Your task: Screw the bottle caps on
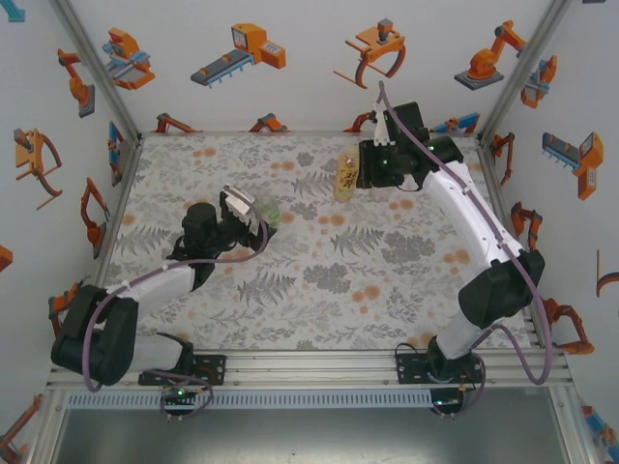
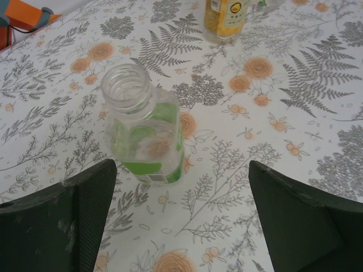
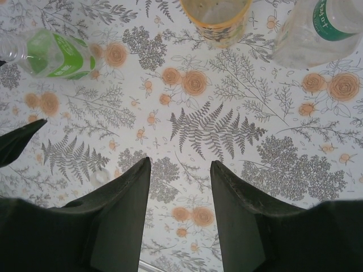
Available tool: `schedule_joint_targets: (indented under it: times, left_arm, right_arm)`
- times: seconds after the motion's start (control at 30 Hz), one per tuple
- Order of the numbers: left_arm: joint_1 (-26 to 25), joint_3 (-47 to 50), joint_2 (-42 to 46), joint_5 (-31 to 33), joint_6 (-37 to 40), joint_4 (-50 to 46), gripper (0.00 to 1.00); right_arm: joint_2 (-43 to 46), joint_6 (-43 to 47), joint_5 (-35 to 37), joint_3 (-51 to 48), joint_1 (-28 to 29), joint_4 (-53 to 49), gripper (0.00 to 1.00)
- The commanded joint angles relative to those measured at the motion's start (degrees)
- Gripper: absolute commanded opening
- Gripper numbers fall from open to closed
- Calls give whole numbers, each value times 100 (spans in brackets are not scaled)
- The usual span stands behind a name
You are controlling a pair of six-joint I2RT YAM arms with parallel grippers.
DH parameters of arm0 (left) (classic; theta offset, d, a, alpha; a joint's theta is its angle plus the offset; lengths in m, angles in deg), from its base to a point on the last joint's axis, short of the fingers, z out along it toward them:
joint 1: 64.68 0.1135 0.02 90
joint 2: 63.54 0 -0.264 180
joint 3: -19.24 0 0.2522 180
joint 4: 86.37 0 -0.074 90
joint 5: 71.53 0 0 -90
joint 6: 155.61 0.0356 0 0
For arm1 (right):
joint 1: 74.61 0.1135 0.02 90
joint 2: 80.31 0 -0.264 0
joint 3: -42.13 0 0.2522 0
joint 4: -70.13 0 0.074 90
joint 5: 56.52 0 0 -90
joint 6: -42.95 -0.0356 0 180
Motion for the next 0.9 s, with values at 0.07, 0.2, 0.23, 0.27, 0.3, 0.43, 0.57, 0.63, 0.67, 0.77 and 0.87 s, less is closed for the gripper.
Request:
schedule_joint_targets:
  times: [0.07, 0.2, 0.23, 0.27, 0.3, 0.43, 0.57, 0.63, 0.67, 0.77, 0.87]
  left_arm:
    - [363, -170, -661, -585, -339, 1140, 90]
    - [508, -326, -1128, -855, -396, 1368, 90]
    - [527, -364, -1243, -932, -418, 1438, 89]
    - [550, -399, -1342, -1005, -440, 1500, 88]
    - [571, -430, -1442, -1071, -479, 1576, 88]
    - [607, -575, -1760, -1228, -566, 1747, 85]
    - [617, -739, -1944, -1348, -584, 1754, 81]
    - [630, -810, -2011, -1348, -572, 1735, 79]
    - [626, -839, -2045, -1351, -572, 1730, 78]
    - [635, -894, -2130, -1391, -573, 1735, 73]
    - [637, -903, -2167, -1427, -589, 1737, 68]
  right_arm:
    - [164, -47, -25, -21, -37, 66, 46]
    - [182, -36, -25, 19, -37, 39, 46]
    - [190, -29, -25, 23, -37, 39, 46]
    - [191, -26, -25, 31, -37, 33, 46]
    - [193, -13, -34, 38, -33, 25, 46]
    - [191, -5, -43, 41, -37, -13, 46]
    - [208, -10, -43, 32, -37, -40, 46]
    - [224, -1, -36, 32, -37, -58, 47]
    - [230, 3, -34, 32, -37, -66, 46]
    - [248, 27, -17, 32, -37, -100, 47]
    - [280, 66, -8, 32, -35, -115, 46]
